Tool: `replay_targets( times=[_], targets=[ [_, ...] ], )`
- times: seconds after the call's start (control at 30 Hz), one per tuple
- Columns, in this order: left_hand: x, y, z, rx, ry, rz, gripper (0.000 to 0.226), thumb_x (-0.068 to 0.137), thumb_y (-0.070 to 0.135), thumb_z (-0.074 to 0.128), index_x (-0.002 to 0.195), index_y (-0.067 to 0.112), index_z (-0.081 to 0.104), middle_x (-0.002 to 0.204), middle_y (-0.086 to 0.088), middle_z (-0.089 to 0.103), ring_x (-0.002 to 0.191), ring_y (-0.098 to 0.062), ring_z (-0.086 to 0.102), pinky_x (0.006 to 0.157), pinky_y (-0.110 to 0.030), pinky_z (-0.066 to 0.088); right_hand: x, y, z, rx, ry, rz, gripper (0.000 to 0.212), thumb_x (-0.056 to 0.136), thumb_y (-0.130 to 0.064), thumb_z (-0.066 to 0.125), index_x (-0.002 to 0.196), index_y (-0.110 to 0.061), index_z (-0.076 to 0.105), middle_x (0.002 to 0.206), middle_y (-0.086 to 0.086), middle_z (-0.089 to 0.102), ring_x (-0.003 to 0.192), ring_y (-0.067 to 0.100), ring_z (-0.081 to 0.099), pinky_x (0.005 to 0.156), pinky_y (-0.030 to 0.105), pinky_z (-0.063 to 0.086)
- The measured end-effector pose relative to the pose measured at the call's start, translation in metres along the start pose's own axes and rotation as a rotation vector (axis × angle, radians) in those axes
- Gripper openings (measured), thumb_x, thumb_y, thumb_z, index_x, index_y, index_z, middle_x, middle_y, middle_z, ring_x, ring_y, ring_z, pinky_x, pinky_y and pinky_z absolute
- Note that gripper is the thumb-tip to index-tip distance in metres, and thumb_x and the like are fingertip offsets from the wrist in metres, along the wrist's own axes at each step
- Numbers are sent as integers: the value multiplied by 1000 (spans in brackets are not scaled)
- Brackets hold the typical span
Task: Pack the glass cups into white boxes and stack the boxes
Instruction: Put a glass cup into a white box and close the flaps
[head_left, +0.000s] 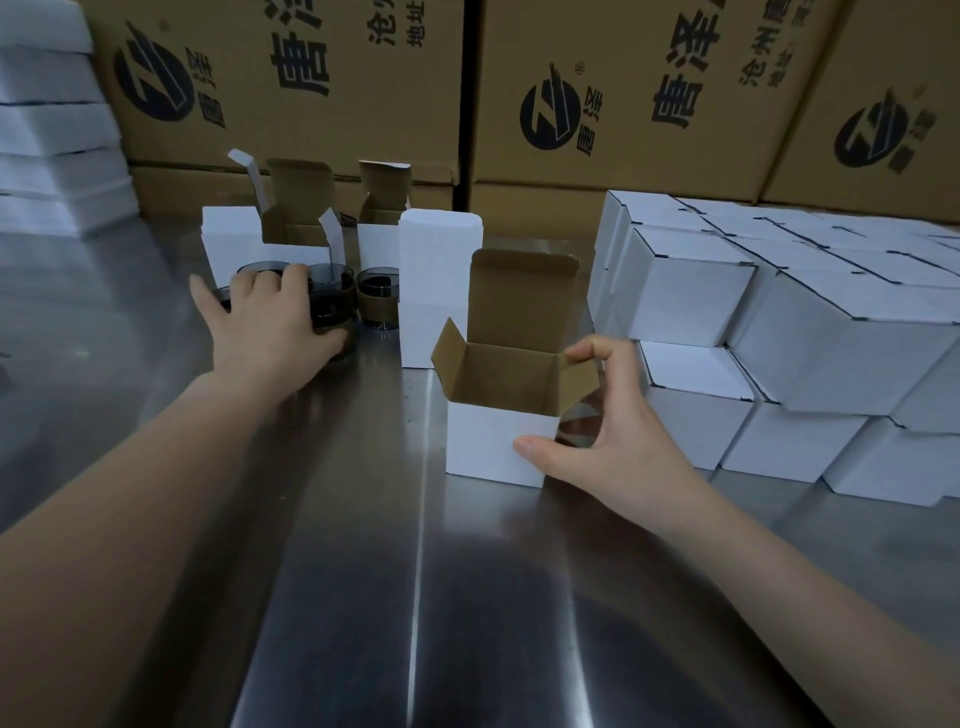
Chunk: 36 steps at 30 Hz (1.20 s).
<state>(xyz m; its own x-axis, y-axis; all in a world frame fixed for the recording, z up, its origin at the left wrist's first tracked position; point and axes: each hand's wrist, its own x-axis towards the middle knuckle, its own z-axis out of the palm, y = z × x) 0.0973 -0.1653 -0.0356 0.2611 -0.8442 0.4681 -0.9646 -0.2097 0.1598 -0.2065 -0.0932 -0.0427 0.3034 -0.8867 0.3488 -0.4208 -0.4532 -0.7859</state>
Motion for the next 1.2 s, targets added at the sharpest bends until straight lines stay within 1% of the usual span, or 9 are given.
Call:
replay_targets(
  times=[0.07, 0.17, 0.33, 0.43, 0.6, 0.77, 0.87, 1.03, 1.2],
  targets=[
    [-4, 1, 1, -56, 49, 11, 63, 84, 42, 71, 133, 10, 47, 131, -20, 54, 130, -41, 42, 116, -64, 0, 0, 0, 0, -2, -8, 7, 67, 65, -48, 76, 110, -52, 27, 116, -18, 50, 107, 8, 58, 90, 35, 55],
    [-14, 5, 3, -194, 122, 6, 66, 82, 35, 75, 135, 10, 45, 130, -20, 52, 129, -39, 42, 119, -59, 3, -1, -3, 0, -17, -14, 1, 72, 63, -54, 75, 116, -54, 26, 127, -17, 46, 116, 7, 53, 98, 36, 51],
    [-31, 13, -2, -367, 242, 37, 67, 77, 20, 79, 133, 8, 45, 129, -22, 45, 124, -41, 38, 111, -61, 31, -2, -8, -5, -34, 27, -51, 87, 64, -56, 75, 131, -53, 20, 143, -18, 35, 132, 3, 39, 109, 40, 41],
    [-39, 18, -10, -520, 262, 46, 72, 76, 22, 80, 136, 16, 41, 133, -15, 41, 124, -35, 43, 107, -54, 40, -2, -12, -6, -23, 95, -97, 83, 69, -50, 75, 133, -49, 22, 143, -24, 31, 134, -5, 32, 112, 35, 37],
    [-66, 42, -33, -790, 407, 138, 74, 73, 17, 79, 134, 26, 37, 131, -7, 38, 121, -21, 46, 104, -38, 46, -7, -20, -7, 38, 244, -168, 69, 76, -39, 71, 133, -34, 33, 137, -20, 38, 133, -4, 34, 113, 31, 36],
    [-88, 72, -59, -793, 617, 440, 71, 72, 9, 77, 133, 6, 40, 127, -3, 39, 117, -39, 51, 94, -57, 46, -9, -24, -4, 76, 306, -220, 54, 82, -34, 67, 130, -23, 45, 130, -13, 50, 128, 4, 45, 111, 31, 39],
    [-102, 91, -71, -793, 604, 584, 72, 73, 9, 78, 131, 12, 36, 128, 1, 41, 118, -34, 50, 91, -58, 47, -9, -22, -3, 133, 294, -264, 53, 83, -39, 64, 130, -21, 48, 129, -10, 55, 126, 9, 51, 107, 28, 41],
    [-116, 110, -73, -824, 542, 711, 78, 70, 3, 81, 132, 11, 33, 131, 0, 40, 117, -23, 46, 96, -55, 45, -7, -22, -1, 324, 237, -248, 48, 81, -41, 62, 127, -32, 50, 126, -6, 61, 125, 12, 53, 107, 34, 41],
    [-120, 112, -66, -845, 453, 766, 83, 71, 1, 83, 135, 12, 30, 134, -2, 43, 122, -37, 50, 106, -38, 43, -4, -26, -3, 422, 197, -202, 49, 82, -37, 61, 128, -21, 52, 110, -21, 67, 113, -3, 58, 90, 13, 45]
  ],
)
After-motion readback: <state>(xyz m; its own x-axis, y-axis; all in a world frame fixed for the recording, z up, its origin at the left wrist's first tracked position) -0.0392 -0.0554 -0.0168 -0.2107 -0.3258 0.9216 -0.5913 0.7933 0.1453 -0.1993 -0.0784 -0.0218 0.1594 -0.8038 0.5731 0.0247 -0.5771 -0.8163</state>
